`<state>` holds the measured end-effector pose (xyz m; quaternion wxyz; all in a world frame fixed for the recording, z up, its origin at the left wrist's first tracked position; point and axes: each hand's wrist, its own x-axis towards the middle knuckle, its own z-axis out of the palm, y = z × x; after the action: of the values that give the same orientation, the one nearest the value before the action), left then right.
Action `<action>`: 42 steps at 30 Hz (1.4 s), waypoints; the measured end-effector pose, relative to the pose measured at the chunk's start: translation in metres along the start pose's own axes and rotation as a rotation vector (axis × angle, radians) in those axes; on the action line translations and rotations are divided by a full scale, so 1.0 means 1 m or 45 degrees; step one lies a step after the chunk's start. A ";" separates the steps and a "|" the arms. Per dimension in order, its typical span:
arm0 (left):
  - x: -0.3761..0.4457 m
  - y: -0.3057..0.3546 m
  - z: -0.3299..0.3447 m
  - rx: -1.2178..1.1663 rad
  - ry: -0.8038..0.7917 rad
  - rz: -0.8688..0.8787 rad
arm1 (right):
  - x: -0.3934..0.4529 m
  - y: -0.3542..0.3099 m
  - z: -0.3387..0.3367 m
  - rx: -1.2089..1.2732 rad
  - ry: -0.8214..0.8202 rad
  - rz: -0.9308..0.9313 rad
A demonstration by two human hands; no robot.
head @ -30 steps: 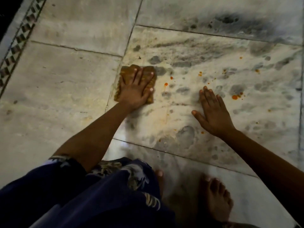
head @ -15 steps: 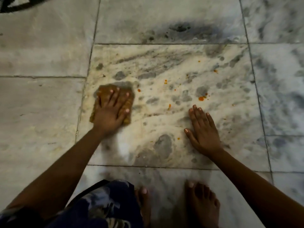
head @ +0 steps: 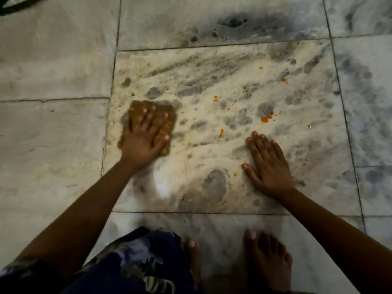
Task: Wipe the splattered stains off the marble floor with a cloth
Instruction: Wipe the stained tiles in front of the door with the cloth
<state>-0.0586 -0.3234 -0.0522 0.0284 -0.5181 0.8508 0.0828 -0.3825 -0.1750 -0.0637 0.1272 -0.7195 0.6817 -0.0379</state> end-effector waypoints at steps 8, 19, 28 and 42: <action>0.096 0.055 -0.017 0.011 -0.083 -0.038 | 0.001 0.001 -0.002 -0.004 -0.025 0.004; 0.051 0.011 -0.012 -0.025 -0.065 -0.054 | -0.001 0.018 -0.008 0.004 0.075 0.098; 0.138 0.120 -0.016 0.021 -0.168 0.140 | 0.002 0.049 -0.013 -0.046 0.088 0.264; 0.193 0.097 -0.027 -0.025 -0.180 0.004 | 0.003 0.054 -0.012 0.037 0.091 0.286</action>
<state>-0.2324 -0.4538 -0.0412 0.0833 -0.5098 0.8467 0.1278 -0.4374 -0.1816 -0.0651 0.1167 -0.6348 0.7615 -0.0590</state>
